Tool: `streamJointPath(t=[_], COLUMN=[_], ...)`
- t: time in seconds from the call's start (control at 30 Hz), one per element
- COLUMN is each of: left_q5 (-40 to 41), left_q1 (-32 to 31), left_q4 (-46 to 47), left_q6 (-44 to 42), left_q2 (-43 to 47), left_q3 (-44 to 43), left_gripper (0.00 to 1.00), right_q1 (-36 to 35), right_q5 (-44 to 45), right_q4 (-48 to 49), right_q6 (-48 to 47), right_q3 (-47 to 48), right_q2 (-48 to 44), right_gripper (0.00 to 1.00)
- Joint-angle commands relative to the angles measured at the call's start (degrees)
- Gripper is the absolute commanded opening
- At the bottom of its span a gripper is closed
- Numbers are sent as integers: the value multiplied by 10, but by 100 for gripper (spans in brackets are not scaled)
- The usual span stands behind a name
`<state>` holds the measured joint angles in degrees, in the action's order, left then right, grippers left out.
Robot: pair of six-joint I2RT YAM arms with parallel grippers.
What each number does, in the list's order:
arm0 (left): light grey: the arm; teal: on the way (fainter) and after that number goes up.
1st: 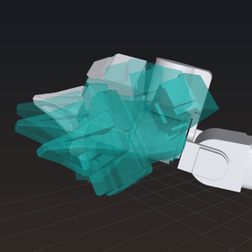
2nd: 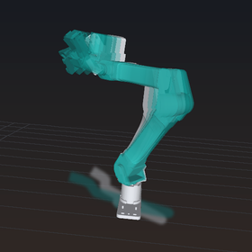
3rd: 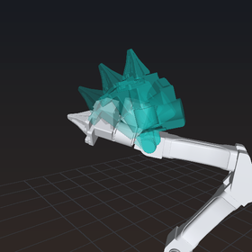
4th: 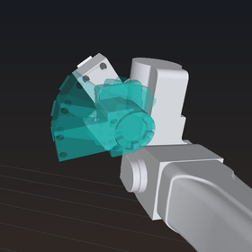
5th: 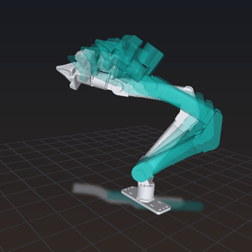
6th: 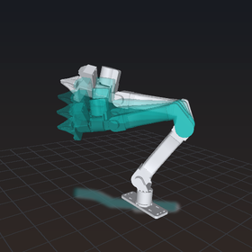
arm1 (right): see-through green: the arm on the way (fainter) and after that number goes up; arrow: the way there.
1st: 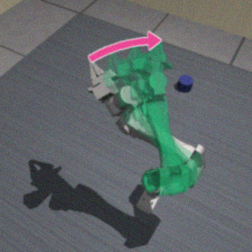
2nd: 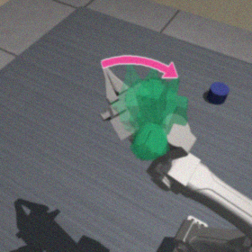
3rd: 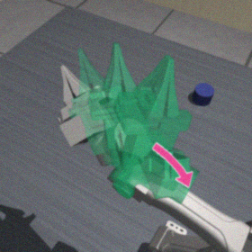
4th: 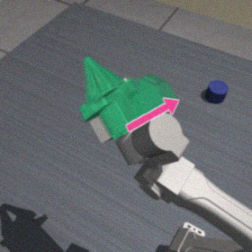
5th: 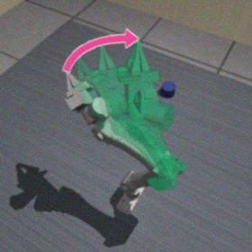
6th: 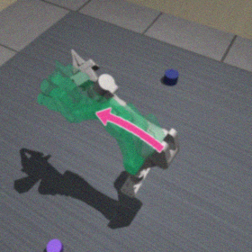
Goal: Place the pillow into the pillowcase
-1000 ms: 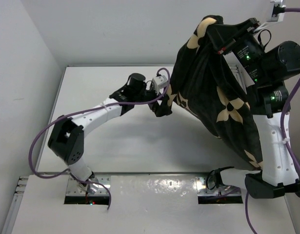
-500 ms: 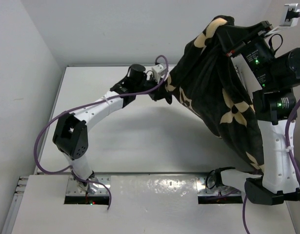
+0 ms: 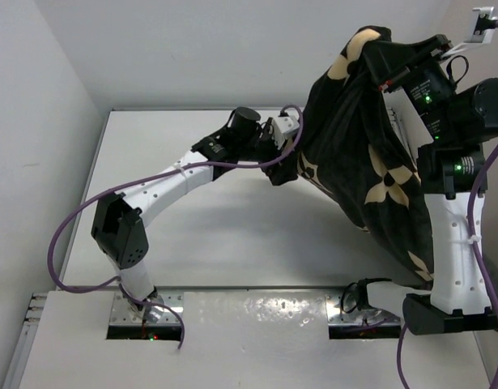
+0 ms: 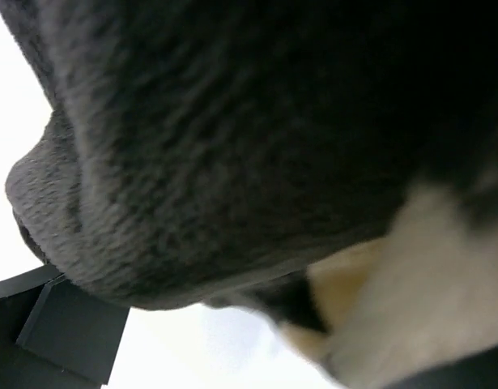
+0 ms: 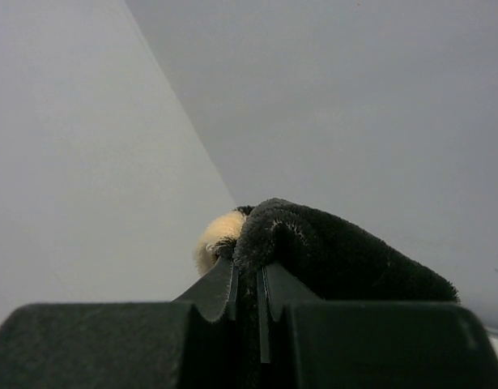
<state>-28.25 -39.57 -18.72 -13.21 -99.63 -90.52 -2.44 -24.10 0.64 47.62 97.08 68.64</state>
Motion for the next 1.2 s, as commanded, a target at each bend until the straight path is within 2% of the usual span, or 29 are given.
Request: streamJointPath(t=[0.0, 0.07, 0.1, 0.13, 0.17, 0.2, 0.23, 0.37, 0.47, 0.5, 0.57, 0.63, 0.67, 0.7, 0.73, 0.77, 0.83, 0.87, 0.9, 0.93, 0.97, 1.0, 1.07, 1.1, 1.17], left_q5=[51, 71, 65, 51, 27, 18, 8, -8, 6, 15, 64, 111, 121, 128, 132, 131, 140, 149, 158, 166, 169, 169, 150, 138, 104], left_q1=[9, 14, 17, 24, 28, 36, 38, 53, 84, 112, 154, 228, 255, 306, 331, 354, 424, 461, 480, 493, 512, 519, 525, 523, 515], left_q4=[29, 41, 47, 46, 44, 42, 38, -47, -94, -99, -97, -87, -85, -89, -96, -96, -49, -14, 22, 113, 147, 163, 150, 140, 120], left_q6=[-16, -20, -26, -39, -39, -38, -40, -103, -139, -142, -140, -124, -116, -98, -85, -59, -31, -13, -8, -8, -19, -31, -54, -58, -68], left_q2=[4, -7, -12, -19, -21, -20, -19, -4, 19, 31, 40, 36, 29, 7, -7, -20, -36, -9, 14, 42, 79, 87, 87, 88, 102], left_q3=[4, 1, -3, -11, -12, -13, -13, -21, -37, -47, -100, -161, -243, -291, -345, -451, -538, -534, -517, -459, -441, -441, -481, -487, -463], left_gripper=[100, 96, 87, 69, 29, 12, 0, 0, 0, 0, 0, 0, 0, 0, 0, 0, 0, 0, 0, 0, 0, 0, 0, 0, 0], right_q1=[9, 13, 15, 16, 20, 22, 22, 41, 44, 45, 50, 60, 64, 67, 71, 71, 63, 60, 60, 63, 69, 76, 97, 100, 98], right_q5=[-1, -3, -5, -7, -8, -7, -6, -8, -11, -13, -14, -20, -25, -34, -37, -39, -34, -25, -20, -17, -17, -17, -13, -14, -20], right_q4=[78, 77, 75, 68, 63, 55, 52, 53, 64, 65, 65, 79, 90, 115, 131, 149, 167, 157, 159, 170, 187, 219, 233, 232, 227], right_q6=[26, 29, 30, 30, 25, 22, 20, 22, 26, 26, 29, 46, 77, 98, 120, 160, 180, 181, 184, 196, 205, 211, 198, 185, 169], right_q3=[2, 2, 3, 7, 9, 8, 7, -11, -19, -15, -5, 27, 41, 80, 105, 128, 244, 330, 361, 376, 375, 331, 255, 179, 116], right_q2=[-11, -13, -16, -17, -18, -22, -25, -27, -15, -9, 24, 72, 92, 112, 133, 174, 237, 256, 271, 278, 271, 257, 218, 180, 153], right_gripper=[0, 0, 0, 0, 0, 0, 0, 0, 0, 0, 0, 0, 0, 0, 0, 0, 0, 0, 0, 0, 0, 0, 0, 0, 0])
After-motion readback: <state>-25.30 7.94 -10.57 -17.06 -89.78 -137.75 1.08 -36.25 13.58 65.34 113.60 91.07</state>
